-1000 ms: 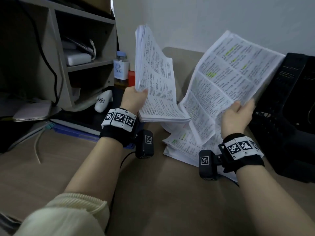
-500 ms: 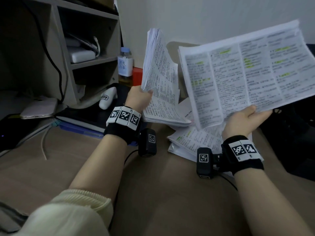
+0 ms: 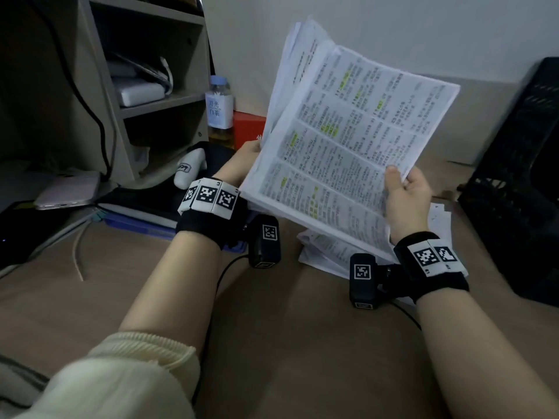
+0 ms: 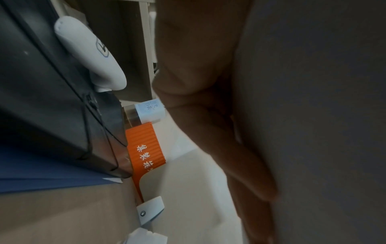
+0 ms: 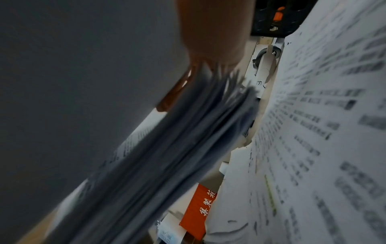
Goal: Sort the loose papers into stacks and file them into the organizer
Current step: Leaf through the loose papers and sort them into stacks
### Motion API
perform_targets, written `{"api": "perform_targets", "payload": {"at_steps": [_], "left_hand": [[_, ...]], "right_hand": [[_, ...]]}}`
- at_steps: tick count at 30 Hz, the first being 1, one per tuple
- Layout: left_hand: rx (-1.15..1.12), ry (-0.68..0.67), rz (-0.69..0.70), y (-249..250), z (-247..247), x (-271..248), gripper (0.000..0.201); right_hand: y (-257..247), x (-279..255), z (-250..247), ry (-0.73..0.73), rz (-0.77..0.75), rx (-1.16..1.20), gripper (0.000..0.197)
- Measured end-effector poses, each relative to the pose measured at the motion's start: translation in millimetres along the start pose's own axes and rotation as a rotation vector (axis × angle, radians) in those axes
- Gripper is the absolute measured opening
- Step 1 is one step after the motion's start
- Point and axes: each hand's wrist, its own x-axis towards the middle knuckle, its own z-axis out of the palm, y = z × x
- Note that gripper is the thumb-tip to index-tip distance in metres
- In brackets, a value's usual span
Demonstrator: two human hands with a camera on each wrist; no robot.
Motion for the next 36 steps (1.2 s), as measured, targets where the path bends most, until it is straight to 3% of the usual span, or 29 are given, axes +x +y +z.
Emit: {"api": "perform_targets", "payload": {"at_steps": [3, 9, 16, 18, 21, 23, 25, 29, 32, 36], "left_hand": [[0.062, -0.106, 0.045, 0.1, 1.1, -3.9, 0.013], [0.063, -0.235, 0.099, 2.1, 4.1, -8.3, 0.020], [0.109, -0.180, 0.069, 5.6, 9.5, -9.0, 0.019], [0.002, -0.109, 0.023, 4.8, 13.9, -9.3, 0.026], [-0.298, -0.209, -0.089, 6.2, 17.2, -8.0, 0.052], [-0.416, -0.197, -0.120, 11.4, 18.1, -11.0, 0.066], [-0.477, -0.221, -0.080, 12.0, 17.8, -9.6, 0.062], [-0.256, -0.396, -0.077, 14.6, 9.5, -18.3, 0.023], [-0.083, -0.426, -0.055, 7.6, -0.6, -11.4, 0.030], [-0.031, -0.351, 0.042, 6.2, -0.5, -8.2, 0.028]], "right_hand": [[-0.6, -2.5, -0.1, 0.001, 0.017, -0.013, 0.022], [4.0, -1.7, -2.0, 0.076, 0.078, -0.094, 0.012], [2.9, 0.1, -0.6, 0.075, 0.091, 0.037, 0.015], [3.0, 0.7, -0.5, 0.104, 0.080, 0.028, 0.013], [3.8, 0.6, -0.7, 0.124, 0.054, 0.020, 0.012], [5.0, 0.9, -0.8, 0.134, 0.033, 0.014, 0.012], [3.9, 1.2, -0.6, 0.136, 0.019, 0.008, 0.012], [0.7, 0.8, 0.0, 0.131, 0.017, 0.020, 0.017], [-1.5, 0.9, -0.3, 0.123, 0.040, 0.071, 0.020], [-8.8, 0.4, 0.7, 0.083, 0.054, 0.134, 0.032]]}}
